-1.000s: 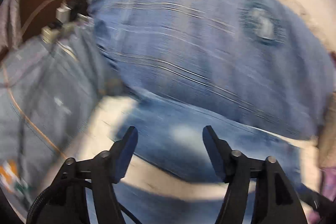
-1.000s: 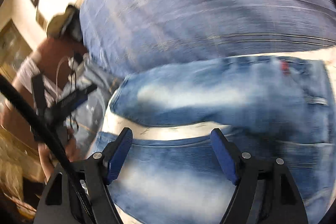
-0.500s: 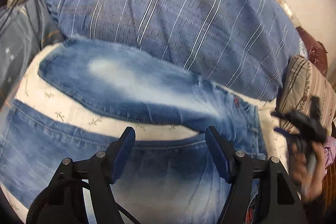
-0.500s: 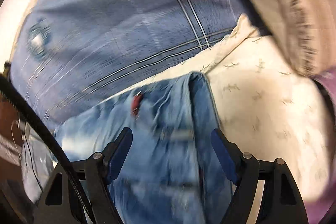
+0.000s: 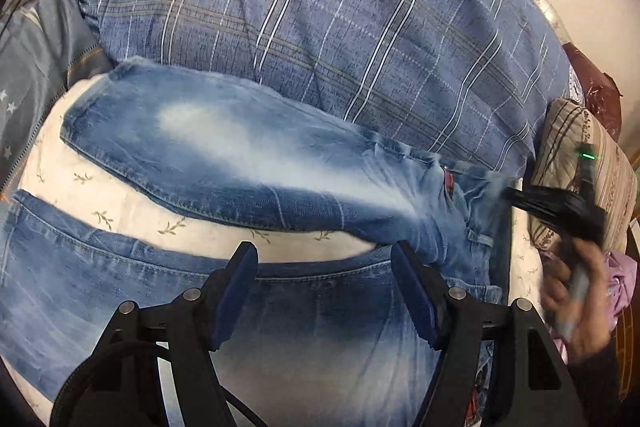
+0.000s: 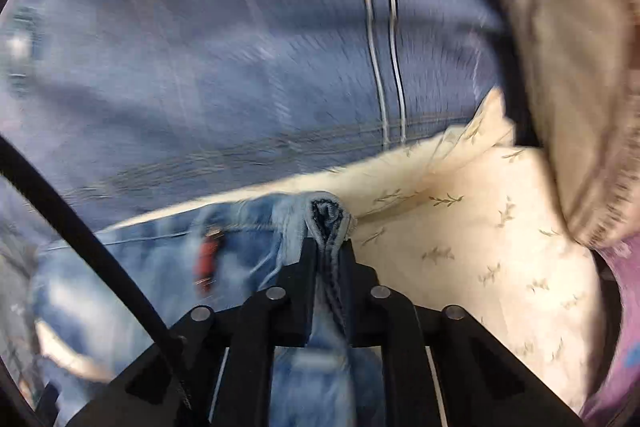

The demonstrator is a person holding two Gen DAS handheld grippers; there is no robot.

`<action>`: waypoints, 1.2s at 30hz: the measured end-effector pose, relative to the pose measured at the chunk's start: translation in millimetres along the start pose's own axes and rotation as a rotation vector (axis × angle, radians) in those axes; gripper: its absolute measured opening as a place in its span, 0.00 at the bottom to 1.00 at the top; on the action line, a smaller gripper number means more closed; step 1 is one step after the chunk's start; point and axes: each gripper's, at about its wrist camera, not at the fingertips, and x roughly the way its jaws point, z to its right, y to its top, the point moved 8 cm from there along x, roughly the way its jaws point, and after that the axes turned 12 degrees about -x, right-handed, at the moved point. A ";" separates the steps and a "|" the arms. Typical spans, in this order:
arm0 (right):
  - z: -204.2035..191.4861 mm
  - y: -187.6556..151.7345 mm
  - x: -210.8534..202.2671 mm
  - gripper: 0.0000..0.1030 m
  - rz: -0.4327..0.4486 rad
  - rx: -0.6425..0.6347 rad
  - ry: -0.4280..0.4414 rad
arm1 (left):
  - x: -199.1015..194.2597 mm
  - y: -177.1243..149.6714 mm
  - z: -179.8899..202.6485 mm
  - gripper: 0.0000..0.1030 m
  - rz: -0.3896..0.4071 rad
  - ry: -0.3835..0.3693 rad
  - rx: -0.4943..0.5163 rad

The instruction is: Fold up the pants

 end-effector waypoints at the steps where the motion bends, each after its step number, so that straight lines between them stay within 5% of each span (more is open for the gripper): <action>1: -5.6 -4.7 -13.6 0.07 0.022 -0.002 0.025 | -2.2 -0.8 0.9 0.67 0.009 -0.006 0.005; 6: -36.6 -62.6 -83.5 0.06 0.121 0.076 0.177 | -14.8 -7.6 9.3 0.67 0.015 -0.051 0.033; 15: -37.4 -102.5 -87.1 0.06 0.088 0.063 0.175 | 0.0 -8.3 81.2 0.71 -0.187 -0.224 -0.049; 20: -33.5 -117.9 -83.7 0.05 0.031 0.054 0.202 | 44.6 10.6 113.8 0.71 -0.224 -0.150 -0.090; 22: -29.0 -128.8 -83.7 0.05 0.009 0.053 0.187 | 68.0 11.0 116.6 0.66 -0.239 -0.059 -0.074; 23: -27.6 -133.3 -83.2 0.05 -0.004 0.050 0.188 | 76.8 8.8 115.1 0.46 -0.242 -0.030 -0.069; 24: -25.3 -137.3 -81.3 0.05 -0.015 0.057 0.197 | 83.8 4.4 111.8 0.14 -0.250 0.005 -0.060; 27: -16.1 -143.1 -74.6 0.05 -0.044 0.110 0.243 | 81.2 -12.0 99.8 0.08 -0.237 0.051 -0.072; 31: -5.3 -142.5 -91.8 0.16 0.019 0.165 0.293 | 50.2 -34.5 99.6 0.06 -0.220 0.014 -0.093; 35: 5.8 -161.4 -101.4 0.55 0.026 0.255 0.339 | 32.4 -60.8 76.1 0.06 -0.233 0.034 -0.120; 36: 8.0 -170.7 -101.7 0.55 0.010 0.301 0.375 | 33.4 -66.5 68.5 0.06 -0.246 0.046 -0.126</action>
